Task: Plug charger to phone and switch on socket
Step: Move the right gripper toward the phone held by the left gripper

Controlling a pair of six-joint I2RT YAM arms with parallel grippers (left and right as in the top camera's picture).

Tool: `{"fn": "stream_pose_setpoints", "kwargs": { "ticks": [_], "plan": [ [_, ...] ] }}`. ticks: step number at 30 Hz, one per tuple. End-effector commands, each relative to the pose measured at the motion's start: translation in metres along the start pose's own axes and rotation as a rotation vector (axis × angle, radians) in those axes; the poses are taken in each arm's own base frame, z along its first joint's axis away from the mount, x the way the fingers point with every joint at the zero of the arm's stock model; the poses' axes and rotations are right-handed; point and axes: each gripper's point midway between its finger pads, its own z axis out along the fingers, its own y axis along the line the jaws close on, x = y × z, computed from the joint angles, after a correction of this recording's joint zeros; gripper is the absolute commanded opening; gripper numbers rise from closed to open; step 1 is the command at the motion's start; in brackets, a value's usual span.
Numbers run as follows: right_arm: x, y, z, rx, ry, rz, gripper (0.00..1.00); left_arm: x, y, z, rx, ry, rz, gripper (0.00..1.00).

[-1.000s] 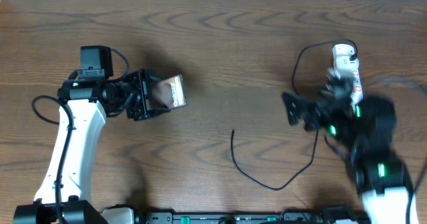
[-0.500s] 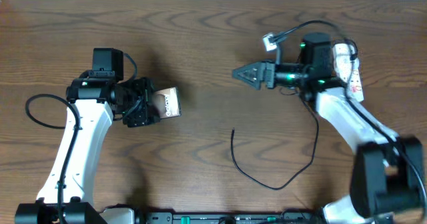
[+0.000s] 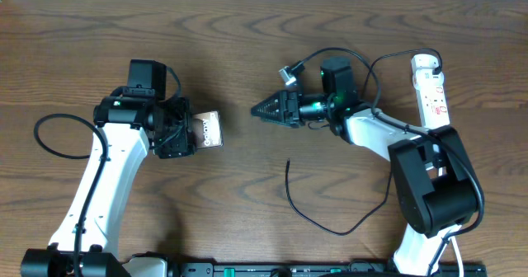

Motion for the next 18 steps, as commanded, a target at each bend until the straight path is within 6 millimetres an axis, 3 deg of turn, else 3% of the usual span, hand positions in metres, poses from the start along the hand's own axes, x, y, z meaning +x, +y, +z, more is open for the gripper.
{"fn": "stream_pose_setpoints", "kwargs": {
  "ticks": [1, 18],
  "plan": [
    [0.003, 0.018, 0.009, -0.049, 0.033, 0.016, 0.86, -0.005, 0.0, -0.003, 0.013, -0.034, -0.013, 0.07],
    [0.038, 0.049, 0.059, -0.1, 0.131, -0.065, 0.86, 0.003, 0.002, -0.001, 0.008, -0.036, 0.018, 0.07]
  ]
}}
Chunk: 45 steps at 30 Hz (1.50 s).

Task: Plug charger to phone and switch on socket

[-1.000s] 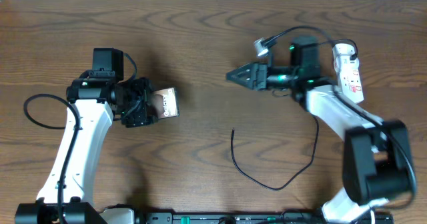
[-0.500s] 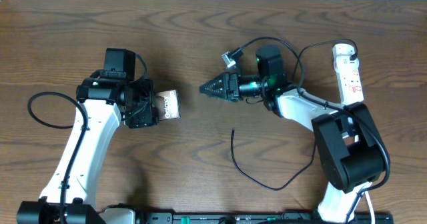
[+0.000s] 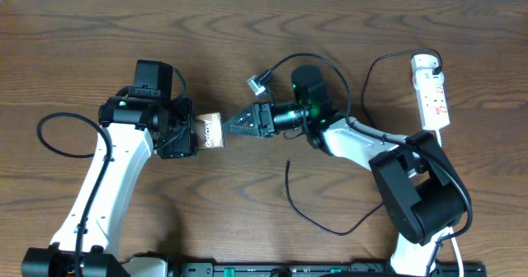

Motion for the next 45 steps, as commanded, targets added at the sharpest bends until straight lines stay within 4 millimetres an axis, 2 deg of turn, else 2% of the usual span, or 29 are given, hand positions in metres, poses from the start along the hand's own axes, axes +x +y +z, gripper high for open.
{"fn": "stream_pose_setpoints", "kwargs": {
  "ticks": [1, 13, 19, 22, 24, 33, 45],
  "plan": [
    [0.002, 0.008, 0.008, -0.012, 0.013, -0.016, 0.85, 0.0, 0.001, -0.002, 0.009, -0.013, -0.003, 0.07],
    [0.008, 0.007, 0.033, 0.033, -0.008, -0.03, 0.83, 0.021, 0.006, 0.001, -0.002, 0.007, 0.022, 0.07],
    [0.008, 0.006, 0.038, 0.049, -0.022, -0.013, 0.73, 0.028, 0.008, 0.001, -0.003, 0.013, 0.033, 0.07],
    [0.01, 0.006, 0.04, 0.051, -0.021, -0.014, 0.63, 0.03, 0.009, 0.002, -0.005, 0.015, 0.042, 0.07],
    [0.01, 0.006, 0.041, 0.05, -0.02, -0.014, 0.5, 0.031, 0.009, 0.002, -0.006, 0.016, 0.043, 0.07],
    [0.009, 0.006, 0.041, 0.053, -0.024, -0.011, 0.31, 0.031, 0.009, 0.002, -0.007, 0.019, 0.043, 0.07],
    [0.008, 0.001, 0.04, 0.075, -0.035, 0.007, 0.27, 0.034, 0.01, 0.002, -0.008, 0.022, 0.051, 0.07]
  ]
}}
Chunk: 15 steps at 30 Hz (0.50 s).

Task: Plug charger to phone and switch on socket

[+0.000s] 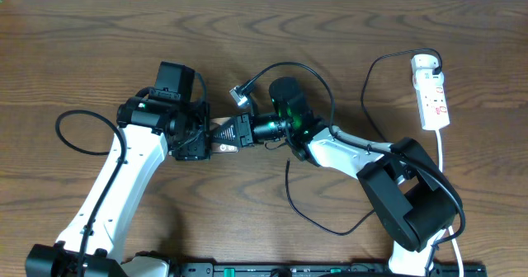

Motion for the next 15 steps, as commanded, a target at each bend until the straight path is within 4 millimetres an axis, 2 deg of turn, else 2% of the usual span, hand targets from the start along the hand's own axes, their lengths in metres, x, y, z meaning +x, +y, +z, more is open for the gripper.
{"fn": "stream_pose_setpoints", "kwargs": {
  "ticks": [1, 7, 12, 15],
  "plan": [
    [-0.0008, 0.0044, 0.003, -0.002, -0.002, -0.016, 0.27, 0.0021, 0.0006, -0.0021, 0.011, -0.007, -0.002, 0.07],
    [-0.0007, 0.0044, 0.003, -0.002, -0.001, -0.015, 0.25, 0.0057, 0.0001, -0.0017, 0.015, -0.003, 0.009, 0.07],
    [-0.0008, 0.0045, 0.003, -0.002, -0.001, -0.016, 0.18, 0.0057, 0.0, -0.0017, 0.015, -0.003, 0.009, 0.07],
    [-0.0007, 0.0044, 0.003, -0.002, -0.001, -0.015, 0.1, 0.0057, 0.0, -0.0017, 0.015, -0.003, 0.009, 0.07]
  ]
}}
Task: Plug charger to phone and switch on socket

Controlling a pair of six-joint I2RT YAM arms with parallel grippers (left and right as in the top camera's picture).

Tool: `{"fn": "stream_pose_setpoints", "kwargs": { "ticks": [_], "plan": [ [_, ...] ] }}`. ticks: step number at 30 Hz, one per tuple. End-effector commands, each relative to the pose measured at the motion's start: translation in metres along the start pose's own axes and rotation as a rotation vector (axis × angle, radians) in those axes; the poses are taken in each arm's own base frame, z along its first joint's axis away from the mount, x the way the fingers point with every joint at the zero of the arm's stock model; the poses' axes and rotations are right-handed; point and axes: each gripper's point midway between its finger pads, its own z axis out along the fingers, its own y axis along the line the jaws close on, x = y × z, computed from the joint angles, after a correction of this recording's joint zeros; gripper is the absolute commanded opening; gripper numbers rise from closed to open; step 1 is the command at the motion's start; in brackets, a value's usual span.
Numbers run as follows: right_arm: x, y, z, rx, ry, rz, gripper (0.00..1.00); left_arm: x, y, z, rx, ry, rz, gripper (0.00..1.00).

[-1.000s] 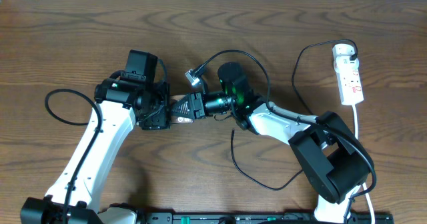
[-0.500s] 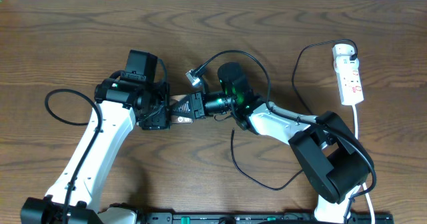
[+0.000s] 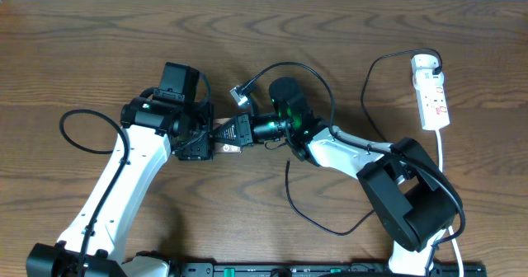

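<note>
In the overhead view my left gripper [image 3: 200, 139] is shut on the phone [image 3: 219, 140], a small pale slab held just left of the table's middle. From the right, my right gripper [image 3: 224, 133] reaches in, its fingertips against the phone's free end. The overlap hides whether those fingers are parted or hold anything. The charger's black cable [image 3: 318, 223] loops across the front of the table, and its loose end [image 3: 288, 162] lies on the wood below the right arm. At the far right, the white socket strip [image 3: 431, 91] has the cable plugged into its top.
A looping black lead with a metal connector [image 3: 240, 92] arches over my right wrist. Another black cable loop [image 3: 74, 133] hangs off the left arm. The strip's white cord [image 3: 443, 157] runs down the right edge. A dark rail [image 3: 289, 269] borders the front.
My left arm has shifted slightly to the right with the phone. The right gripper still meets the phone, and the charger's loose end lies where it was.
At first the left gripper held the phone at the left, with the right gripper apart at mid-table, fingers together. Then the right gripper's tip touched the phone. Both arms then moved closer together and stay joined at the phone, while the charger's end has stayed on the table.
</note>
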Motion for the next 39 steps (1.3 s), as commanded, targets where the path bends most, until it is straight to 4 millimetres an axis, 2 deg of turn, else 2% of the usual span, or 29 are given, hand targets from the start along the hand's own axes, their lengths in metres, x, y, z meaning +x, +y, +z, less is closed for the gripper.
{"fn": "stream_pose_setpoints", "kwargs": {
  "ticks": [1, 7, 14, 15, 16, 19, 21, 23, 26, 30, 34, 39],
  "plan": [
    [0.0, 0.006, 0.003, -0.008, 0.004, -0.017, 0.09, -0.001, 0.0, -0.003, 0.013, -0.01, -0.013, 0.07],
    [0.0, 0.006, 0.003, -0.008, 0.004, -0.017, 0.02, -0.001, 0.0, -0.003, 0.013, -0.01, -0.013, 0.07],
    [0.0, 0.006, 0.003, -0.008, 0.003, -0.017, 0.02, -0.001, 0.0, -0.003, 0.012, -0.01, -0.013, 0.07],
    [0.0, 0.006, 0.003, -0.008, 0.003, -0.017, 0.02, -0.001, 0.0, -0.003, 0.012, -0.01, -0.013, 0.14],
    [0.0, 0.006, 0.003, -0.008, 0.003, -0.017, 0.01, -0.001, 0.0, -0.003, 0.012, -0.01, -0.012, 0.32],
    [-0.001, 0.005, 0.002, -0.007, 0.001, -0.016, 0.02, -0.001, 0.0, -0.003, 0.012, -0.011, 0.011, 0.67],
    [-0.002, 0.005, 0.001, -0.006, -0.002, -0.016, 0.02, -0.001, 0.0, -0.003, 0.012, -0.011, 0.035, 0.79],
    [-0.004, 0.003, -0.001, -0.005, -0.008, -0.014, 0.02, -0.001, 0.0, -0.003, 0.011, -0.011, 0.044, 0.87],
    [-0.009, -0.001, -0.007, 0.004, -0.021, -0.003, 0.01, -0.001, 0.0, -0.003, 0.012, -0.01, 0.068, 0.92],
    [-0.021, -0.009, -0.021, 0.018, -0.058, 0.013, 0.02, 0.002, -0.005, -0.004, 0.032, 0.015, 0.123, 0.92],
    [-0.04, -0.018, -0.042, 0.033, -0.116, 0.02, 0.02, 0.015, -0.027, -0.008, 0.129, 0.106, 0.297, 0.92],
    [-0.066, -0.034, -0.078, 0.054, -0.209, 0.073, 0.01, 0.035, -0.052, -0.021, 0.279, 0.229, 0.569, 0.93]
  ]
}}
